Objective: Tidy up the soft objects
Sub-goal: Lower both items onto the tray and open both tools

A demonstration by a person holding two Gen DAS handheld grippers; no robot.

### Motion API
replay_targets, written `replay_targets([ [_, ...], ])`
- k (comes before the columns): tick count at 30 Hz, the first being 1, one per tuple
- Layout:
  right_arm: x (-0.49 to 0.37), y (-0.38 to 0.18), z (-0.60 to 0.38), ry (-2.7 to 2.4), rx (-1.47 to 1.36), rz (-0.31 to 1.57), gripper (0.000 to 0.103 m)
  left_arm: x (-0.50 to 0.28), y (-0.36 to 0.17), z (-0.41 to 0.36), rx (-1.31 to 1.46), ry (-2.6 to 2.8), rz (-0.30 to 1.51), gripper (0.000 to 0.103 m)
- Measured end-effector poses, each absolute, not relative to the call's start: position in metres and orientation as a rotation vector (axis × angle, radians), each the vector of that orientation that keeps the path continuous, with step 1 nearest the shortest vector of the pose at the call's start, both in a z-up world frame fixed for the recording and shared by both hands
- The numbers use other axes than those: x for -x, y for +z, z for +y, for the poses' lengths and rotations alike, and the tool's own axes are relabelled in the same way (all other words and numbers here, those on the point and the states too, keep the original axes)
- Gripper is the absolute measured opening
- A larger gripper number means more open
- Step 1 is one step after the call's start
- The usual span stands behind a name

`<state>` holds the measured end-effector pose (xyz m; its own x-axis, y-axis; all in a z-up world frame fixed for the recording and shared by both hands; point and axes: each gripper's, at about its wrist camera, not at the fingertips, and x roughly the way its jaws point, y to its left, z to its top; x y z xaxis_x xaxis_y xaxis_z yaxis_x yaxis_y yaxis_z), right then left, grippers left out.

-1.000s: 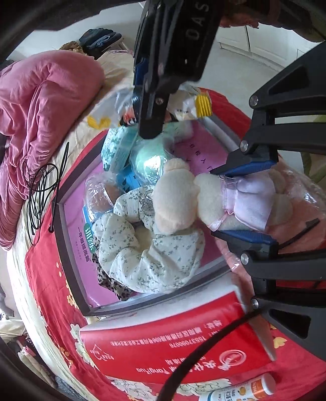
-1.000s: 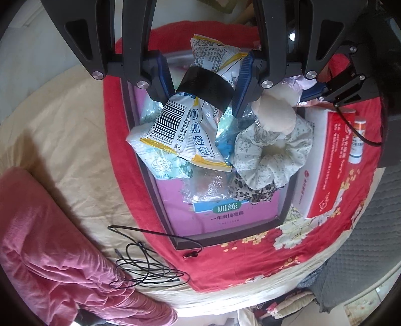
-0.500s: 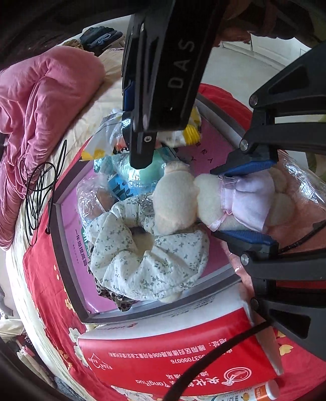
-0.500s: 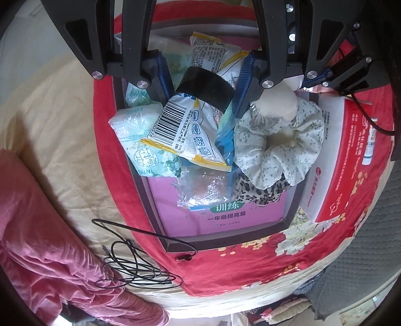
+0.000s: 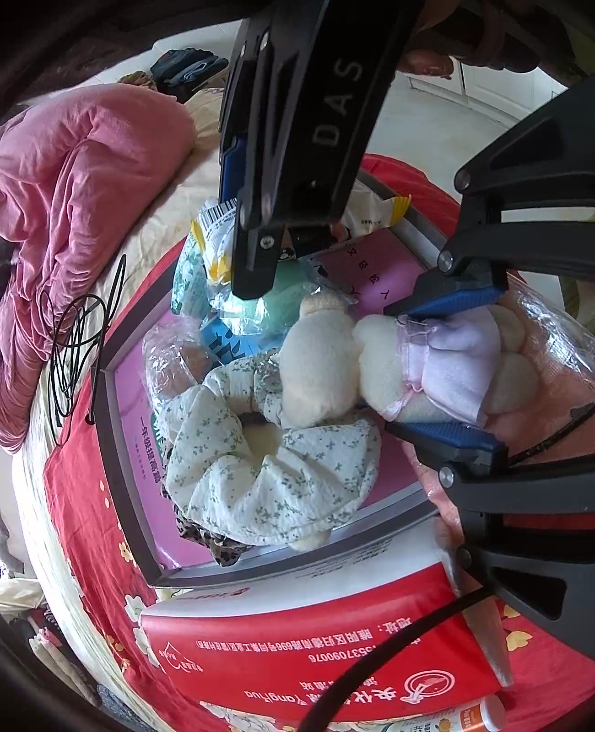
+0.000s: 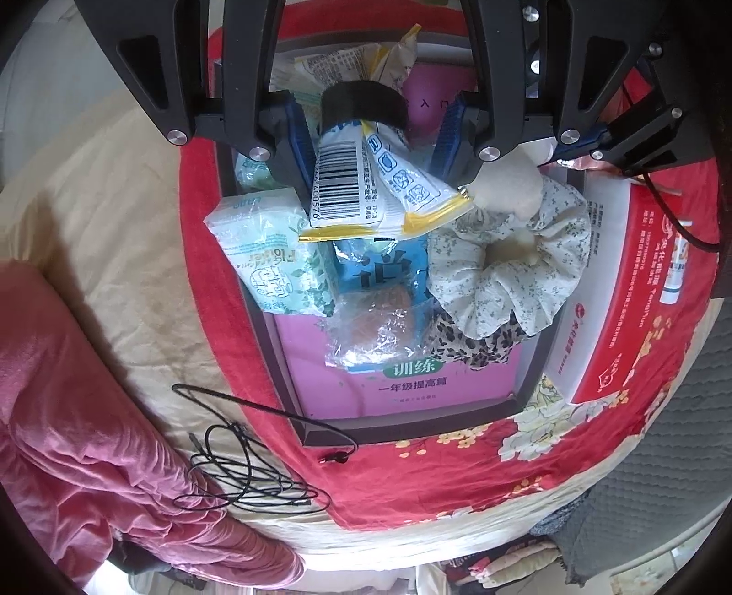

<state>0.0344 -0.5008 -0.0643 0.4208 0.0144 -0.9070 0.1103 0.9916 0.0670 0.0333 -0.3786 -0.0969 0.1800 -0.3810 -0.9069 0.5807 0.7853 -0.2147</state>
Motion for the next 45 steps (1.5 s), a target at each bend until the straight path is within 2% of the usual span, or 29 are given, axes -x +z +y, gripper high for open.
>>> replay_targets([
  [5,-0.027,-0.054,-0.504,-0.065,-0.138,1.114,0.056,-0.032,-0.096,-0.378,-0.194,-0.686,1.213,0.043],
  [10,-0.020,-0.046,-0.508,-0.081,-0.143,1.102,0.058,-0.032,-0.094,-0.377,-0.186,-0.685,1.217,0.044],
  [14,-0.016,-0.040,-0.512,-0.093,-0.149,1.088,0.065,-0.031,-0.092,-0.377,-0.190,-0.690,1.217,0.045],
  [23,-0.004,-0.028,-0.524,-0.128,-0.175,1.061,0.067,-0.028,-0.088,-0.377,-0.193,-0.687,1.219,0.048],
  [28,0.005,-0.021,-0.529,-0.150,-0.186,1.044,0.071,-0.025,-0.084,-0.378,-0.201,-0.695,1.214,0.053],
  [36,0.013,-0.012,-0.533,-0.191,-0.186,1.020,0.073,-0.023,-0.078,-0.379,-0.219,-0.694,1.213,0.056],
  [45,0.024,0.004,-0.542,-0.260,-0.212,0.961,0.075,-0.018,-0.052,-0.376,-0.212,-0.715,1.160,0.060],
])
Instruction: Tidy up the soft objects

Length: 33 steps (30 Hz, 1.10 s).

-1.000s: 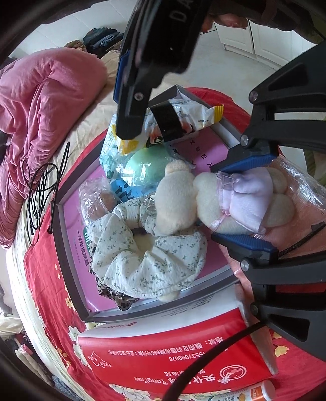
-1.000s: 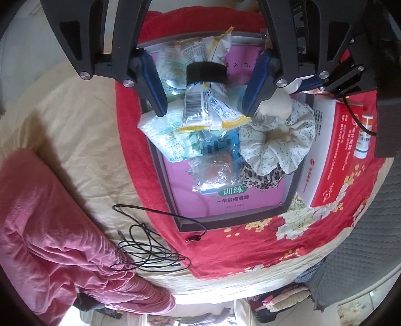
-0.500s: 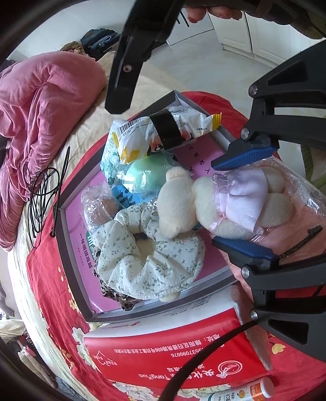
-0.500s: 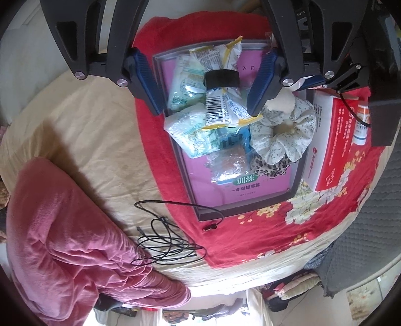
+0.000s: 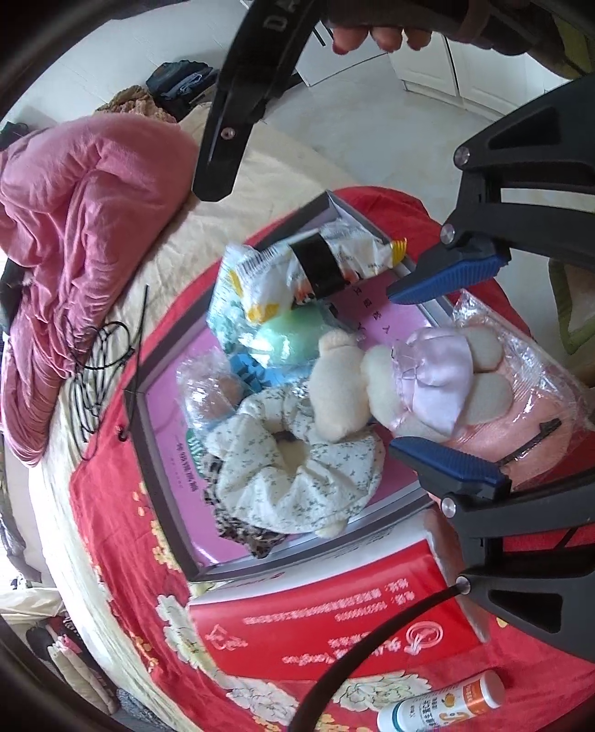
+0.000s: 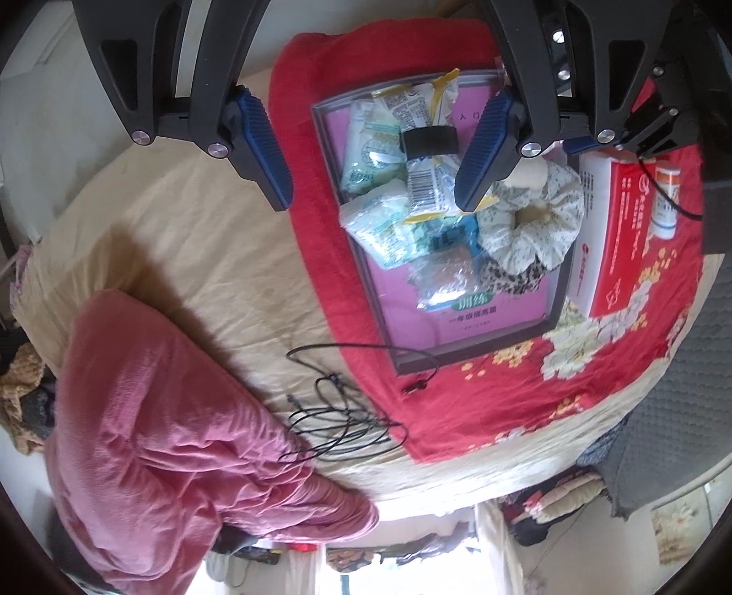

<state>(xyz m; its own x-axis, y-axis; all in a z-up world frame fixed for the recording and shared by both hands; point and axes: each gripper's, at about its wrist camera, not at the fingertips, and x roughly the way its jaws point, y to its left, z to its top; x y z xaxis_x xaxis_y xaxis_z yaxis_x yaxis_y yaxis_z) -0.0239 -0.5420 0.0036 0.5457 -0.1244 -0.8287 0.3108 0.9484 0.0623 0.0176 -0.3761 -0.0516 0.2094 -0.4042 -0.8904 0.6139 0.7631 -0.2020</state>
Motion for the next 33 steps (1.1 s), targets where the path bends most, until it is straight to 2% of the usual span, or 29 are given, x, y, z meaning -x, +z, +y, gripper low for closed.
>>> replay_targets([
  [9,0.033,0.021,-0.542,-0.295,-0.230,0.912,0.076,-0.009,-0.021,-0.371,-0.199,-0.734,1.097,0.062],
  [22,0.048,0.042,-0.510,-0.272,-0.241,0.870,0.077,-0.007,0.014,-0.328,-0.154,-0.666,1.016,0.076],
  [33,0.066,0.046,-0.455,-0.285,-0.186,0.852,0.078,-0.001,0.019,-0.281,-0.150,-0.594,0.999,0.077],
])
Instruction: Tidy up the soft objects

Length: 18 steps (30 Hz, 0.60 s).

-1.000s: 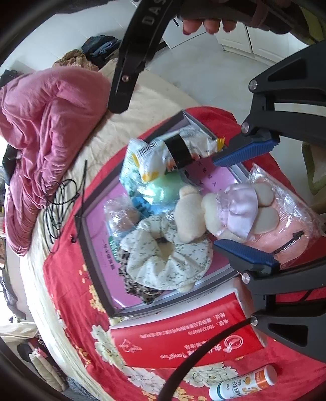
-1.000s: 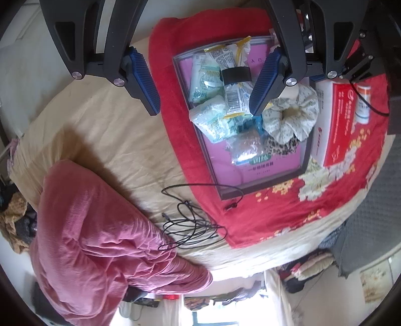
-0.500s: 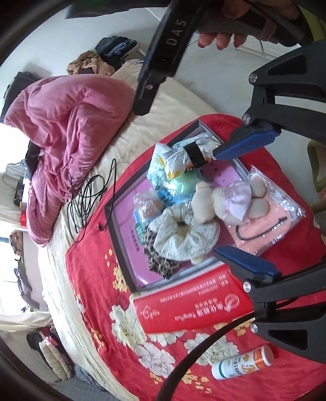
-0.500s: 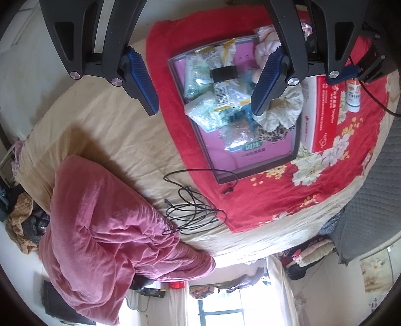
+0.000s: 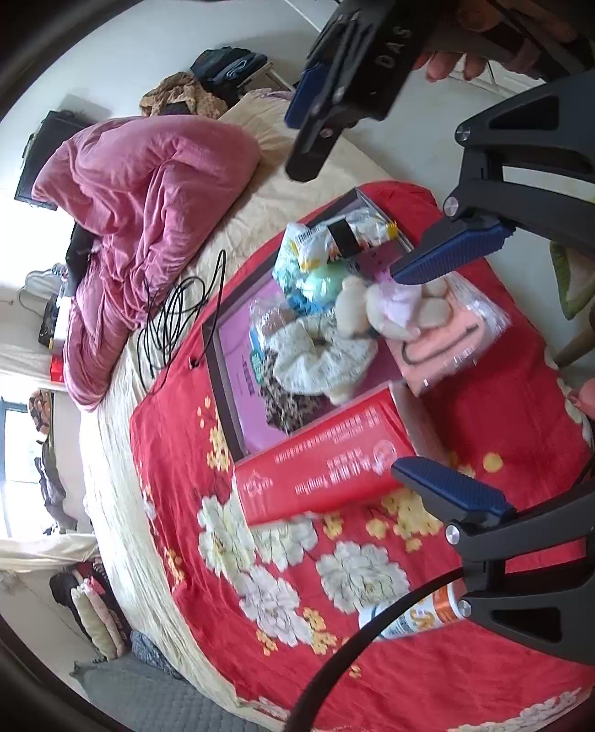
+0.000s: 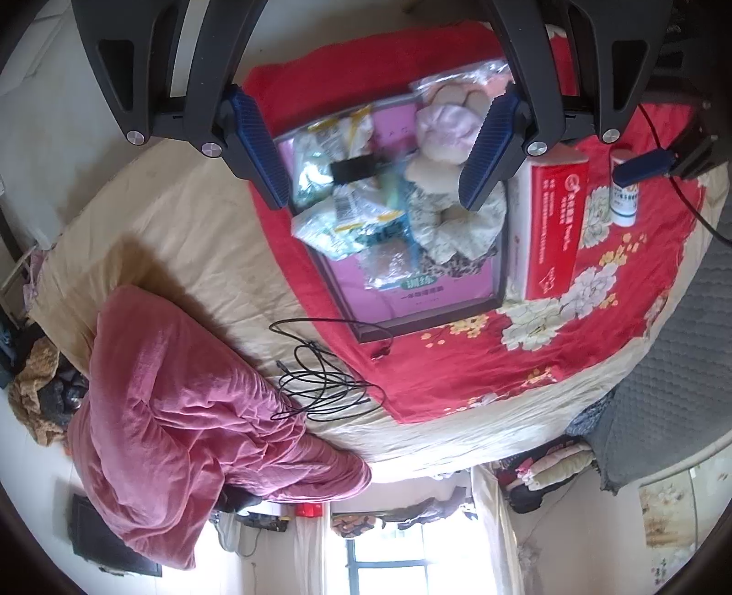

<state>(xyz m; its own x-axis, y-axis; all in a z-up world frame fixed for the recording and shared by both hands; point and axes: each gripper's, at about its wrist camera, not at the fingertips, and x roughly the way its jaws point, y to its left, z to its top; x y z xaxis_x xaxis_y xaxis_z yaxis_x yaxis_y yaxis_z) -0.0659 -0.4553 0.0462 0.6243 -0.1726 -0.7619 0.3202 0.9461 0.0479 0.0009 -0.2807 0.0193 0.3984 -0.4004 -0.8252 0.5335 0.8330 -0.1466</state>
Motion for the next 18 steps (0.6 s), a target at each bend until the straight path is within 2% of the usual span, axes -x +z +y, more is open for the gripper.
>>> replay_targets([
  [9,0.094,0.045,-0.410,-0.342,-0.200,0.811,0.079,0.008,0.017,-0.238,-0.148,-0.543,0.996,0.078],
  [18,0.125,0.031,-0.374,-0.335,-0.199,0.851,0.079,0.024,0.014,-0.208,-0.141,-0.527,0.995,0.078],
])
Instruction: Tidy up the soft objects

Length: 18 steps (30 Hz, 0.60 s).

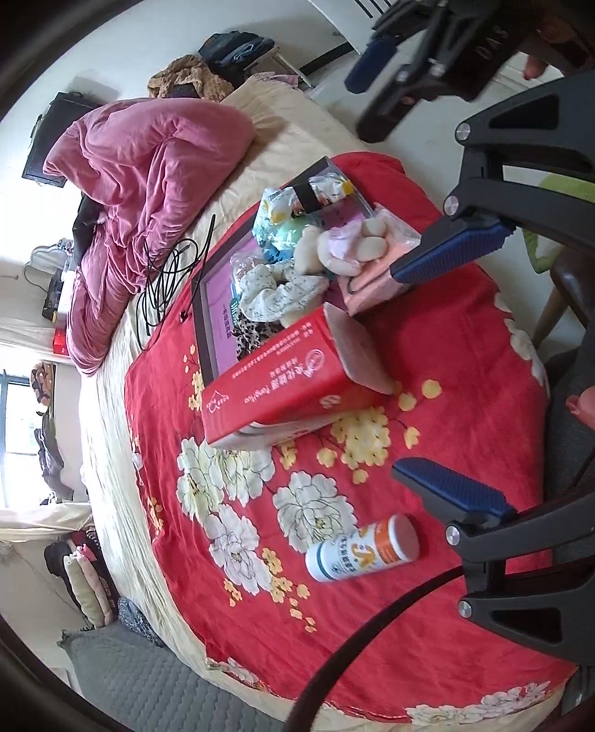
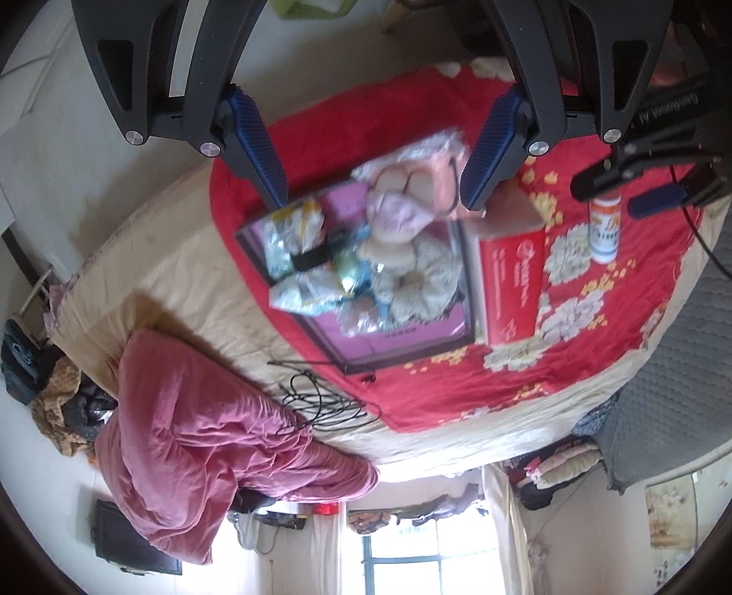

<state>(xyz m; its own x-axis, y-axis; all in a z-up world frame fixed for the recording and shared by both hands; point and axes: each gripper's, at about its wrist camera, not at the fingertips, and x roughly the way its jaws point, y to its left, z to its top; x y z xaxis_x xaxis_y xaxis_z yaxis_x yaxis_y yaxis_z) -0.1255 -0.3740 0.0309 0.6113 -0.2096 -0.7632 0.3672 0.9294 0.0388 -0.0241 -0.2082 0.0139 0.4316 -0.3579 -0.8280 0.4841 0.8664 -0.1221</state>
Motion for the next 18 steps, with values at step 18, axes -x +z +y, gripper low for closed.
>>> replay_targets([
  [18,0.164,0.020,-0.340,-0.389,-0.237,0.847,0.079,0.058,0.012,-0.187,-0.180,-0.527,0.979,0.078],
])
